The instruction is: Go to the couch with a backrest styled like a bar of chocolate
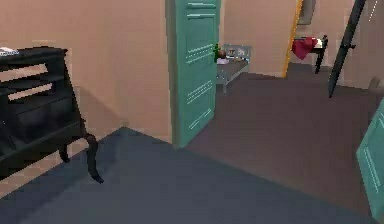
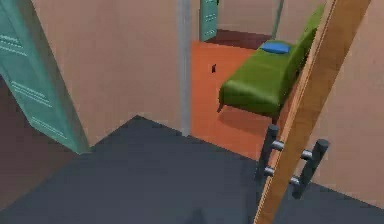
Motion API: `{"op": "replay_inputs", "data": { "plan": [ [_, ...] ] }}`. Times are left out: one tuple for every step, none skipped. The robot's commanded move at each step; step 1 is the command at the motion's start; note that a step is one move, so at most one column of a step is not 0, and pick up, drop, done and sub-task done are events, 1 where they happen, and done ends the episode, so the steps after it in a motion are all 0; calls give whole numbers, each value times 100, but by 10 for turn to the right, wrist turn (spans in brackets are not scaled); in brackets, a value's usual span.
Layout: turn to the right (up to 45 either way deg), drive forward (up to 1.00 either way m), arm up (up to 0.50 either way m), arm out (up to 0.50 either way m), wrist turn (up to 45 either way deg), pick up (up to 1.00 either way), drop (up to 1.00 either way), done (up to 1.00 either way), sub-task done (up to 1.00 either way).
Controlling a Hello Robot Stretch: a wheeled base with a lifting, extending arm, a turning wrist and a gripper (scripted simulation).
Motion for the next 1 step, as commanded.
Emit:
{"op": "replay_inputs", "data": {
  "plan": [
    [270,0,0,0,0,0,0,0,0]
  ]
}}
